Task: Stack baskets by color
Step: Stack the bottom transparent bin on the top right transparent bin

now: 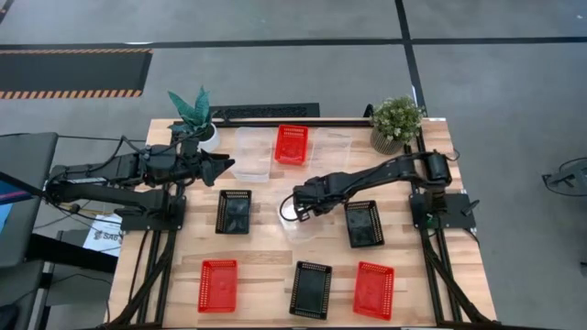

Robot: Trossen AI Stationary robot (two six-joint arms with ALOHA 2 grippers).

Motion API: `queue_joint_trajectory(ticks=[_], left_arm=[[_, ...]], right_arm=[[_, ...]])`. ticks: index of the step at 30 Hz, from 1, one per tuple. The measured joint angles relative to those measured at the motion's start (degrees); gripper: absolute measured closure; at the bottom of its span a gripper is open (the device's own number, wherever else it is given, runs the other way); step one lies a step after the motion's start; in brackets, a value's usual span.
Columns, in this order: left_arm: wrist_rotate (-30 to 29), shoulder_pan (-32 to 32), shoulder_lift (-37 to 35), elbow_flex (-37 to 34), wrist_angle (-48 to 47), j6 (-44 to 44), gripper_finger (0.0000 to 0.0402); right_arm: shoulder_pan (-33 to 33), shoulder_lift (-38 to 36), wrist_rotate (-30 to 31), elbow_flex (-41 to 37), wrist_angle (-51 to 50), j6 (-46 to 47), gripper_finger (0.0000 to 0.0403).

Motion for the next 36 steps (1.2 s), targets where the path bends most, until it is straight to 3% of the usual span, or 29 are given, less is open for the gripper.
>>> queue_joint_trajectory(ticks=[4, 9, 13, 17, 21, 27, 36], left_arm=[[0.0, 0.0, 0.0, 0.0, -0.1, 0.0, 0.0193], [0.0, 0.0, 0.0, 0.0, -0.9, 0.0, 0.0193], [-0.1, 0.0, 0.0, 0.0, -1.1, 0.0, 0.0193], [-0.8, 0.0, 0.0, 0.0, -1.1, 0.0, 0.0193], [-1.4, 0.0, 0.0, 0.0, -1.1, -0.1, 0.0193], [-1.5, 0.0, 0.0, 0.0, -1.1, -0.1, 0.0193], [-2.0, 0.0, 0.0, 0.0, -1.1, -0.2, 0.0193]], right_arm=[[-0.7, -4.9, 0.3, 2.5, -0.8, -1.3, 0.0399], [-3.3, -14.7, 11.8, 3.5, -5.3, 0.1, 0.0400], [-9.9, -20.2, 16.9, 2.8, -13.7, 3.8, 0.0401], [-17.4, -23.0, 19.6, -0.1, -13.6, 5.4, 0.0401], [-22.3, -23.1, 18.1, -3.2, -12.4, 6.3, 0.0402], [-22.9, -23.1, 14.2, -9.3, -9.4, 9.9, 0.0402], [-25.4, -22.0, 10.6, -13.0, -3.3, 7.8, 0.0402]])
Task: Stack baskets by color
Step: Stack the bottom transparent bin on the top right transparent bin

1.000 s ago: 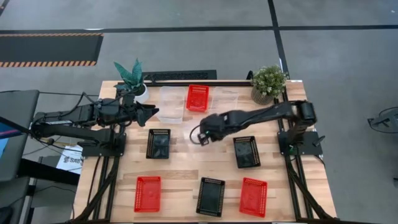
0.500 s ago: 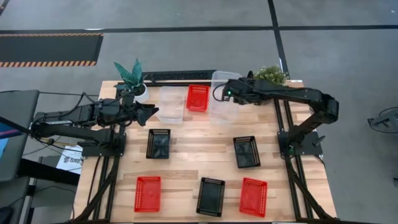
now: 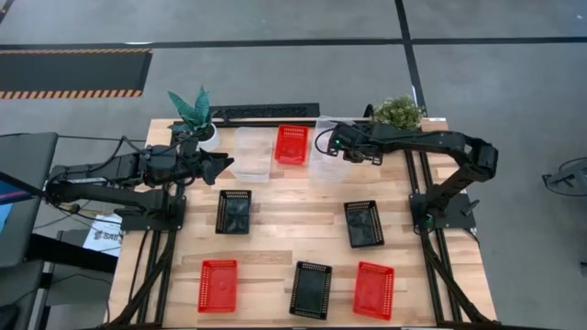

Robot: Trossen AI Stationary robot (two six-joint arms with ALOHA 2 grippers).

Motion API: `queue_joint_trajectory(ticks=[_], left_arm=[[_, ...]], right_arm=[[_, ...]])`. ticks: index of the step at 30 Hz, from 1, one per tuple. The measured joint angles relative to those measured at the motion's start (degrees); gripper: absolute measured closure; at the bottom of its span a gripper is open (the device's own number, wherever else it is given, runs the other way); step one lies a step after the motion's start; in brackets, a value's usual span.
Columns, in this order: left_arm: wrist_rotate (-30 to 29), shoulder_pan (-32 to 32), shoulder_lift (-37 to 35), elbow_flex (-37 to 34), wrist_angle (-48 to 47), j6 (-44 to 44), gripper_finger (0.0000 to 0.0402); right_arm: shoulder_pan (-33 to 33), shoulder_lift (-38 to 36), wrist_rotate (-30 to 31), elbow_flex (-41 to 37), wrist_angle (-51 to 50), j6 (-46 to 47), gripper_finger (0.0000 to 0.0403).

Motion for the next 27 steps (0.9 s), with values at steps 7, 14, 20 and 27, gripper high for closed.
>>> queue_joint_trajectory(ticks=[7, 14, 20, 27], left_arm=[[0.0, 0.0, 0.0, 0.0, 0.1, 0.0, 0.0193], [0.0, 0.0, 0.0, 0.0, 0.1, 0.0, 0.0193], [0.0, 0.0, 0.0, 0.0, 0.0, 0.0, 0.0193], [0.0, 0.0, 0.0, 0.0, 0.0, 0.7, 0.0193]], right_arm=[[-2.7, 0.6, -3.6, 0.0, 1.8, -2.5, 0.0400], [-2.3, 0.8, -4.8, 0.0, -0.6, -2.5, 0.0401], [-3.7, 0.8, -4.7, 0.0, -3.7, -2.8, 0.0394], [-4.4, 0.8, -4.7, 0.0, -3.0, -4.9, 0.0393]])
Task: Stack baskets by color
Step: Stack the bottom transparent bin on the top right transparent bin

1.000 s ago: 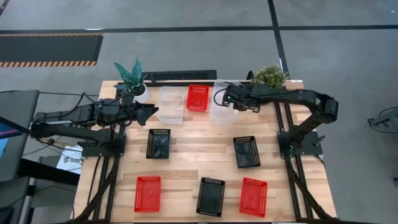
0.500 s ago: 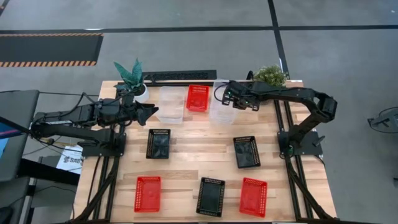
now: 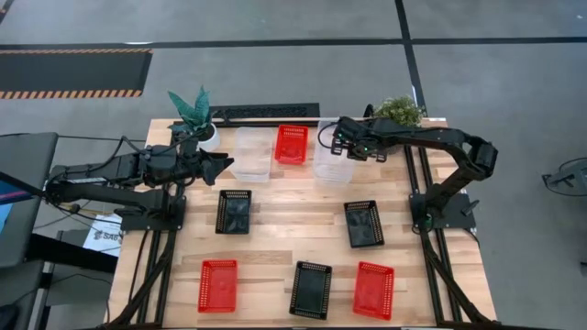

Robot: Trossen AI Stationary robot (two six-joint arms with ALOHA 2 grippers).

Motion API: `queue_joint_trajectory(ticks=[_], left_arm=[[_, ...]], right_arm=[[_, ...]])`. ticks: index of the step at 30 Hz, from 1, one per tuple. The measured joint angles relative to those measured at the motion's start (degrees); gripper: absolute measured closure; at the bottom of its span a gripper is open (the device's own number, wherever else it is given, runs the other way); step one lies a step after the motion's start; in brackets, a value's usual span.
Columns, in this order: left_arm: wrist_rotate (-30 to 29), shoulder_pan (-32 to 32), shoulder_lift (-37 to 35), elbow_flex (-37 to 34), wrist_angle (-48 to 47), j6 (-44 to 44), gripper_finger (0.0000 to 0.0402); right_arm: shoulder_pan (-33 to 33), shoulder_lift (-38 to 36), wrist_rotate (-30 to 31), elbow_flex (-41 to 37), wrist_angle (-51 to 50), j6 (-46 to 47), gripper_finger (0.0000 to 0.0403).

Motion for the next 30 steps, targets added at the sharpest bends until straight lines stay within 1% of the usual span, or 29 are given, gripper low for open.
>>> queue_joint_trajectory(ticks=[6, 12, 18, 30], left_arm=[[0.0, 0.0, 0.0, 0.0, 0.0, 0.1, 0.0193], [0.0, 0.0, 0.0, 0.0, 0.0, 0.2, 0.0193], [-1.0, 0.0, 0.0, 0.0, 0.0, 0.2, 0.0193], [-1.0, 0.0, 0.0, 0.0, 0.0, 0.2, 0.0193]], right_arm=[[-0.9, 0.0, 0.0, 0.0, 0.0, -3.1, 0.0391], [-1.5, 0.0, 0.0, 0.0, 0.7, -3.7, 0.0389], [-1.4, 0.0, 0.0, 0.0, 3.8, -3.7, 0.0386], [-1.5, 0.0, 0.2, 0.0, 3.3, -4.6, 0.0384]])
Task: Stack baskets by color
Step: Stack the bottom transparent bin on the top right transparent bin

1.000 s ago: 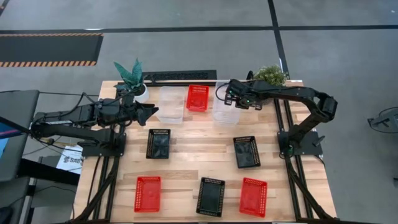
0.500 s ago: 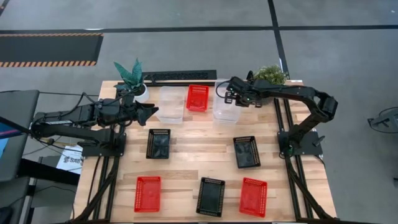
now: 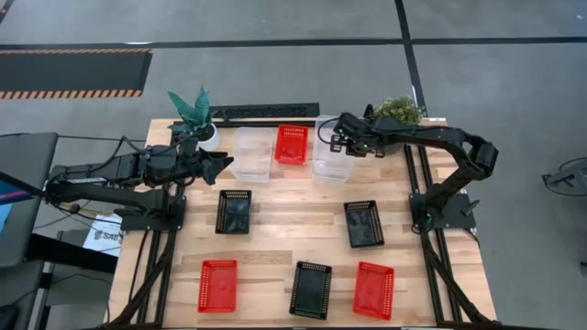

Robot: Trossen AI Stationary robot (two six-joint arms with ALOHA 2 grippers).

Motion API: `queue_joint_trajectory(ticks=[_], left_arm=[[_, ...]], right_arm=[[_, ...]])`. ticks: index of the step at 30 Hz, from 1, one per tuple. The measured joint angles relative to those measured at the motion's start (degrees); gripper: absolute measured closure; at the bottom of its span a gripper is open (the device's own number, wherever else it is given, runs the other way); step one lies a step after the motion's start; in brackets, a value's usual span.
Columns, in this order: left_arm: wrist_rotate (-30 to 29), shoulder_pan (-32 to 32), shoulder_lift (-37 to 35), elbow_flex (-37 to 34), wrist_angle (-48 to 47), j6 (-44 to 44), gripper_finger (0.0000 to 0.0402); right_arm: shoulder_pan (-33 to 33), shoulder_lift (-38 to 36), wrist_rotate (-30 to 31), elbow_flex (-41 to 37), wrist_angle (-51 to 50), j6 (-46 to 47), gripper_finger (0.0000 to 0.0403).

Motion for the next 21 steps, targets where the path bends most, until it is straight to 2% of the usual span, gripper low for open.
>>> queue_joint_trajectory(ticks=[16, 21], left_arm=[[-0.3, 0.0, 0.0, 0.0, 0.0, 0.0, 0.0193], [-0.3, 0.0, 0.0, 0.0, 0.0, 0.0, 0.0193]], right_arm=[[0.9, 0.0, 0.1, 0.0, -0.1, -0.1, 0.0377], [0.5, 0.0, 0.2, 0.0, 0.0, -0.1, 0.0357]])
